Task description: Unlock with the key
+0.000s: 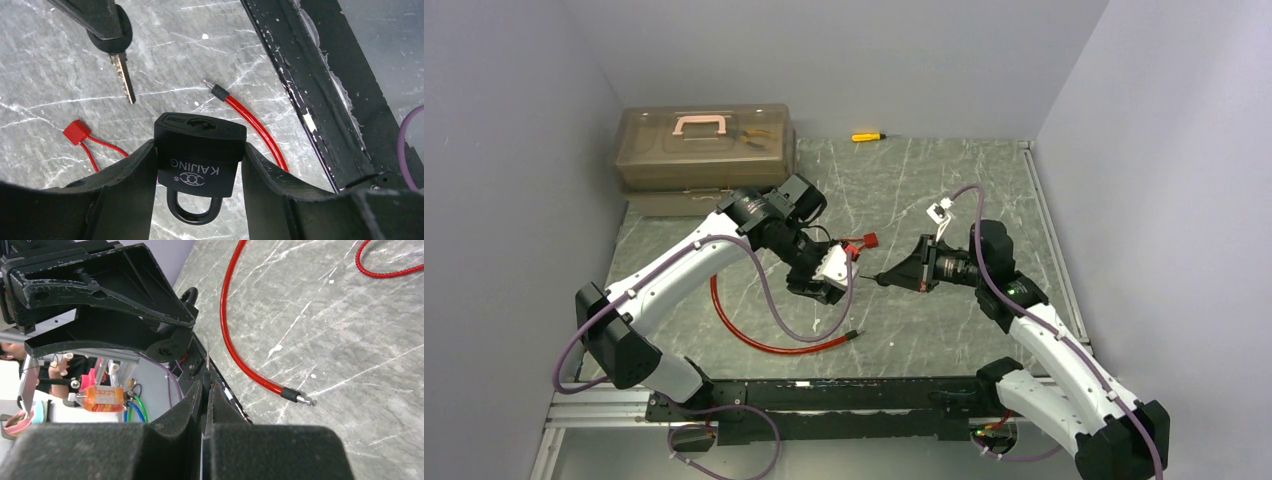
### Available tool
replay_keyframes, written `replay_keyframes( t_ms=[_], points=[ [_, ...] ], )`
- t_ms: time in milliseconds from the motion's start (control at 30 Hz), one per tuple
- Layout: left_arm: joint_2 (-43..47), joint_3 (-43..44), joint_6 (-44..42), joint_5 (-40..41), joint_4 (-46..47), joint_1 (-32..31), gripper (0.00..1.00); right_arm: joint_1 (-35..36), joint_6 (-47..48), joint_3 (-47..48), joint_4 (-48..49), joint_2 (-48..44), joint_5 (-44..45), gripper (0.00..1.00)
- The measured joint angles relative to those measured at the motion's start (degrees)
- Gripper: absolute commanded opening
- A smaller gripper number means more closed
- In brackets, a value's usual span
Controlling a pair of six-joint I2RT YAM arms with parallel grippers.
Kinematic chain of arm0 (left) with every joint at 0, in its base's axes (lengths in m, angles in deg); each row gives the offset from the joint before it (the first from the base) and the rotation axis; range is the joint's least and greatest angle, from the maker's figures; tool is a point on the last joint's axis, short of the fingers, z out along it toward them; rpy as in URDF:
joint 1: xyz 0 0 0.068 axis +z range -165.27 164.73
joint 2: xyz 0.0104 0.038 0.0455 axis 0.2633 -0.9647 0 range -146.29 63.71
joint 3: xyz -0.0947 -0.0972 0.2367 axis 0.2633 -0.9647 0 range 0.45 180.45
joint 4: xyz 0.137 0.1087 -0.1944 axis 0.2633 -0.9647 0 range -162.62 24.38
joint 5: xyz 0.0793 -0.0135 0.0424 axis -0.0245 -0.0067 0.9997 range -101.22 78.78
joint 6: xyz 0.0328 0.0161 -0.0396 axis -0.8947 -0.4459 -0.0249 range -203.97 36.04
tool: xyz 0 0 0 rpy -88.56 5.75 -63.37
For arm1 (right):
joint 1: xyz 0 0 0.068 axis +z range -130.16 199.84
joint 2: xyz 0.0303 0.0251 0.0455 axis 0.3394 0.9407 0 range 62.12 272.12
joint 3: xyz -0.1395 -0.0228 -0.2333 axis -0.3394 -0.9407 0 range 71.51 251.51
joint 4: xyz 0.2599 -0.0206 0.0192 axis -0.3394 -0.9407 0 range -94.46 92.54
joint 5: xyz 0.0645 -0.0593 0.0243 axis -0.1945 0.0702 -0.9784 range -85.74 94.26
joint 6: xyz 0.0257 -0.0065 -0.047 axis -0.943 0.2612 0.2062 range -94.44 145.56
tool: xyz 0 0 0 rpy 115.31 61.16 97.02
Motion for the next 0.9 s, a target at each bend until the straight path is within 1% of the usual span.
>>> replay_keyframes(
  t_ms=[200,333,467,600,667,767,900],
  points=[
    [0.0,0.5,-5.5,-1.6,-3.1,-0.3,0.0,0.0,2.4,-0.9,-0.9,-2.2,0.9,0.0],
    [0.0,0.6,-8.9,-2.4,-4.8,-0.7,0.0,1.4,4.3,-1.9,-0.9,-6.0,2.5,0.0],
    [0.0,0.6,-10.8,-3.1,-5.4,-0.7,0.0,5.1,6.8,-2.7,-0.7,-9.9,4.8,0.0],
    [0.0,0.6,-11.9,-3.8,-5.9,-0.7,0.0,9.3,10.1,-2.7,0.1,-10.5,7.3,0.0],
    [0.0,0.6,-11.8,-4.3,-6.1,-0.7,0.0,12.5,12.3,-2.7,0.1,-10.6,9.2,0.0],
    [-0.5,1.0,-10.1,-4.7,-7.3,-0.7,0.0,16.9,15.9,-2.7,0.1,-10.8,12.5,0.0],
    [-2.4,2.0,-6.9,-5.6,-8.9,-0.7,0.0,20.9,20.1,-2.4,-0.3,-10.2,16.9,0.0]
  ],
)
